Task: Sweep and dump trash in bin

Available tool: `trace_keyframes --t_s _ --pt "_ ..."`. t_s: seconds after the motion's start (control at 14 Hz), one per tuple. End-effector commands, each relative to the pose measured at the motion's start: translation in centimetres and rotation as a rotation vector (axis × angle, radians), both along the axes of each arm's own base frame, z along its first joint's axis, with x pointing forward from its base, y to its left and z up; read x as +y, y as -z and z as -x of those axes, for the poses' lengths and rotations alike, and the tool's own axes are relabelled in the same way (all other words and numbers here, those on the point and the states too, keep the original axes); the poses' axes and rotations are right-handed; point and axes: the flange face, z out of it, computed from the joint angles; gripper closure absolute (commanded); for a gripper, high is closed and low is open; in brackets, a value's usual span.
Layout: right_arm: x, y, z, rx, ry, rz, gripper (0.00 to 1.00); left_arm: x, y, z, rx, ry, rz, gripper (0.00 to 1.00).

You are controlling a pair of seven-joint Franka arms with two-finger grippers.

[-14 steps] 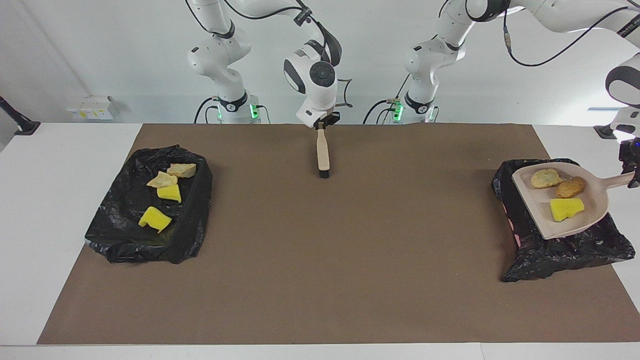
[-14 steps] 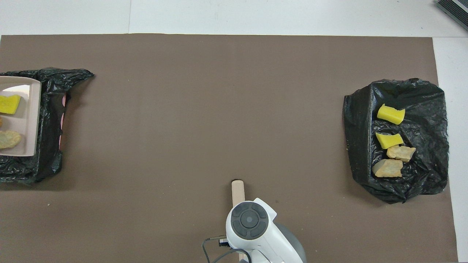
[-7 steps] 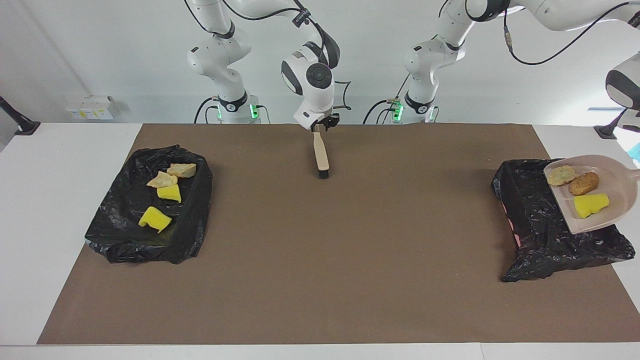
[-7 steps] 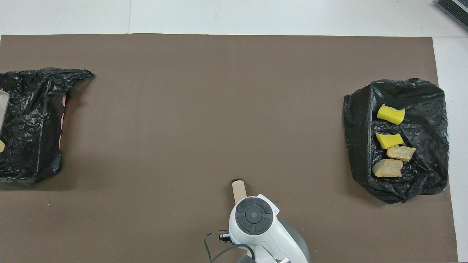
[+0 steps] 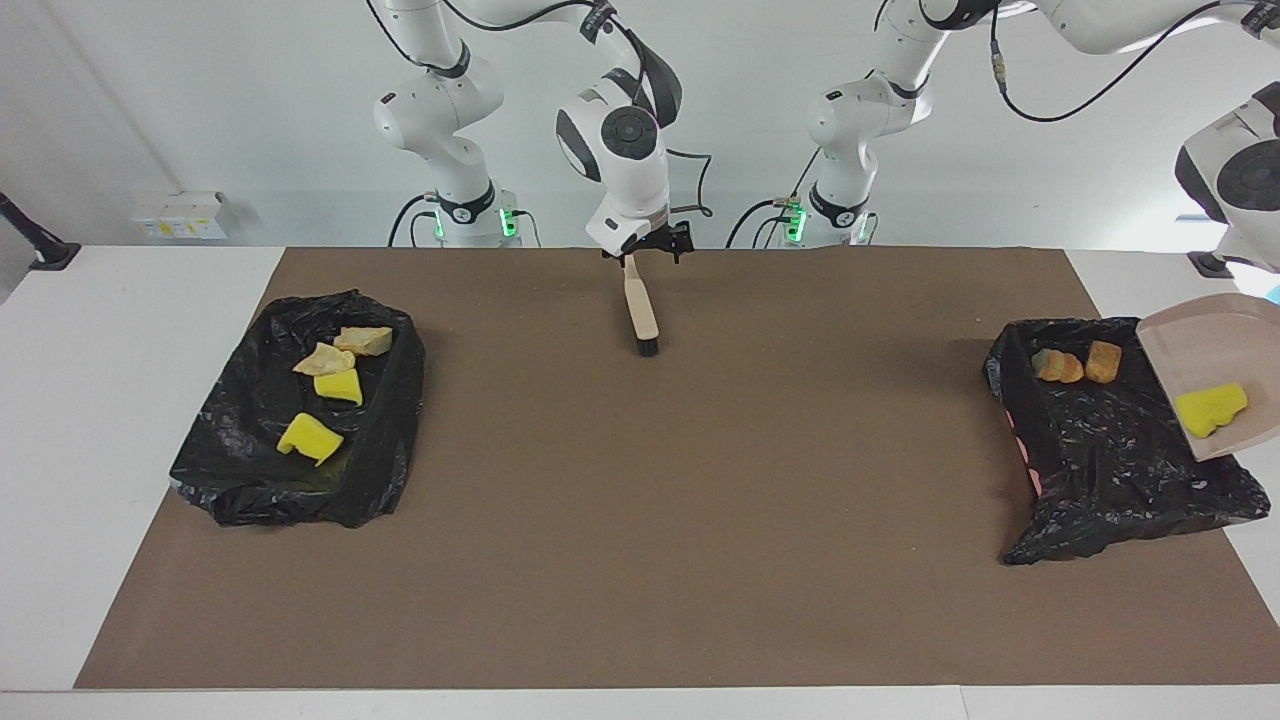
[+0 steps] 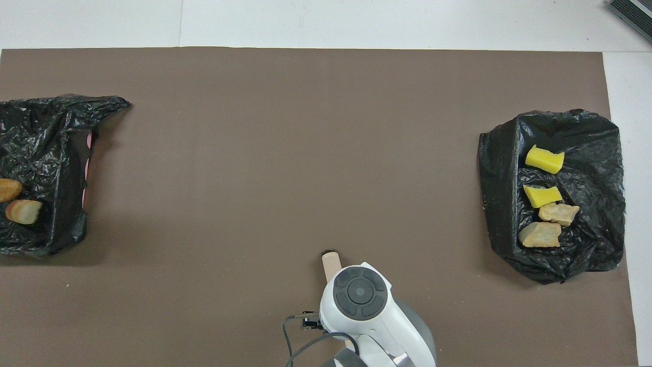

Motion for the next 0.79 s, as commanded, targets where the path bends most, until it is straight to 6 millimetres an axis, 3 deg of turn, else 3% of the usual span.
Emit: trace_keyframes --t_s 0.0,0.29,0.5,0.71 --pt "-3.8 -2.4 -4.1 -0.004 -0.026 -0.038 0.00 -0.6 -2.1 1.4 -0.023 0.018 -0.066 1.00" --pt "-10.7 -2.9 -9.2 -0.020 0.097 -0.052 0.00 -4.1 -5.1 1.5 -0.035 0.030 -0.122 1.00" --pt "-15.6 -2.4 -11.7 -0.020 0.200 -0.049 0.00 -8.4 -6.2 1.6 -0.031 -0.003 -0.121 1.00" --pt "-18.9 -3.4 -12.9 -0.032 0.264 -0.053 0.00 -13.9 -5.6 1.8 -0.033 -0.061 -0.065 1.00"
